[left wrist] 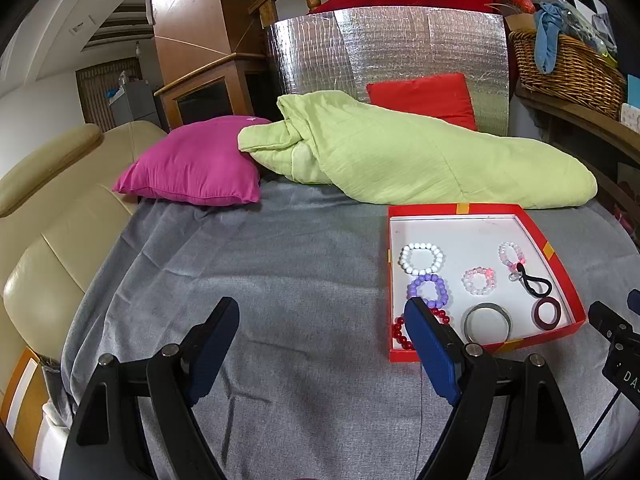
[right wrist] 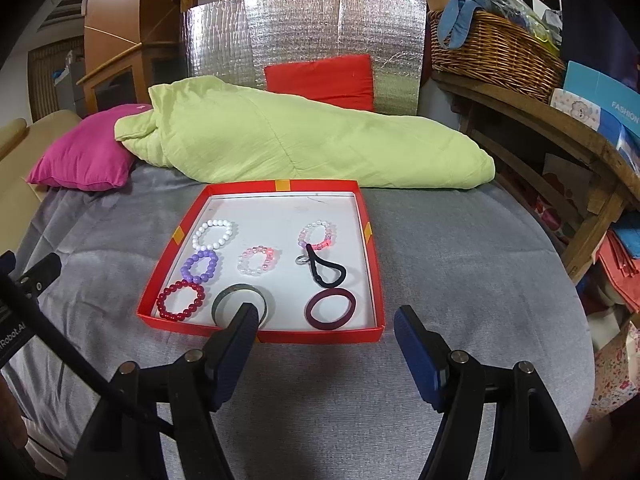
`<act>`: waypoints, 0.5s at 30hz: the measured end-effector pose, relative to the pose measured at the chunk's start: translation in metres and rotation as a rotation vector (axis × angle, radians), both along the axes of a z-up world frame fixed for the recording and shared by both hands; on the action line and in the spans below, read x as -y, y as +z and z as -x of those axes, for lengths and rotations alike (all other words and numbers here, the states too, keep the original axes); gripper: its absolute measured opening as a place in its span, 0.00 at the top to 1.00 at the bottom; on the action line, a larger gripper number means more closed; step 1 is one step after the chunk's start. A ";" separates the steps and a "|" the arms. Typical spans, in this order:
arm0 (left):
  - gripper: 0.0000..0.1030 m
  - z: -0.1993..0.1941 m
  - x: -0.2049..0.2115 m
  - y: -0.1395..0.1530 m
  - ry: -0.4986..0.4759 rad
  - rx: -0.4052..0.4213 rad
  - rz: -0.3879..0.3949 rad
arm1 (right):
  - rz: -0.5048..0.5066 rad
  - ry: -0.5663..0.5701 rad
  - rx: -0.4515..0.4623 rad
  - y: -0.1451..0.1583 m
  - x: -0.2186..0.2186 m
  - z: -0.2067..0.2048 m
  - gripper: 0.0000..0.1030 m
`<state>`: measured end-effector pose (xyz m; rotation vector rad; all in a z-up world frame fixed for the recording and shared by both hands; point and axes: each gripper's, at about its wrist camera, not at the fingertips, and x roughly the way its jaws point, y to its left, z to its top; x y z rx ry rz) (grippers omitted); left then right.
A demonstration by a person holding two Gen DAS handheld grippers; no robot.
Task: Organize jewelry
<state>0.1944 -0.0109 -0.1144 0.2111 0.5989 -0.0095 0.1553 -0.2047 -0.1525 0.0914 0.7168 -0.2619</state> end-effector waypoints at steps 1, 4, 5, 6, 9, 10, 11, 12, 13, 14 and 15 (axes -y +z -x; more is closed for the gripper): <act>0.17 0.000 0.000 0.000 0.001 0.000 0.001 | 0.000 0.000 0.000 0.000 0.000 0.000 0.28; 0.17 0.000 0.000 0.000 0.002 0.000 0.001 | 0.003 0.002 -0.001 -0.001 0.000 0.000 0.28; 0.17 0.000 -0.001 0.000 0.001 0.000 0.001 | 0.004 0.002 -0.001 -0.001 0.000 -0.001 0.28; 0.17 0.000 0.000 0.000 0.001 -0.001 0.002 | 0.005 0.002 -0.002 -0.001 -0.001 0.000 0.28; 0.17 0.000 0.000 0.000 0.000 -0.001 0.002 | 0.007 0.004 -0.003 -0.001 -0.003 0.000 0.28; 0.17 0.000 0.000 0.000 0.000 -0.002 0.002 | 0.009 0.005 -0.004 -0.001 -0.003 0.000 0.28; 0.17 0.000 0.000 0.000 0.000 -0.002 0.002 | 0.010 0.005 -0.004 -0.001 -0.003 0.000 0.28; 0.17 0.000 0.000 0.000 0.000 -0.002 0.002 | 0.010 0.005 -0.004 -0.001 -0.004 0.000 0.28; 0.17 0.000 0.000 0.000 0.001 -0.003 0.002 | 0.010 0.005 -0.004 -0.001 -0.003 0.000 0.28; 0.17 0.000 0.000 0.000 0.001 -0.003 0.002 | 0.009 0.005 -0.004 -0.001 -0.003 0.000 0.28; 0.17 0.000 0.000 0.000 0.000 -0.003 0.003 | 0.009 0.004 -0.004 -0.001 -0.003 0.000 0.28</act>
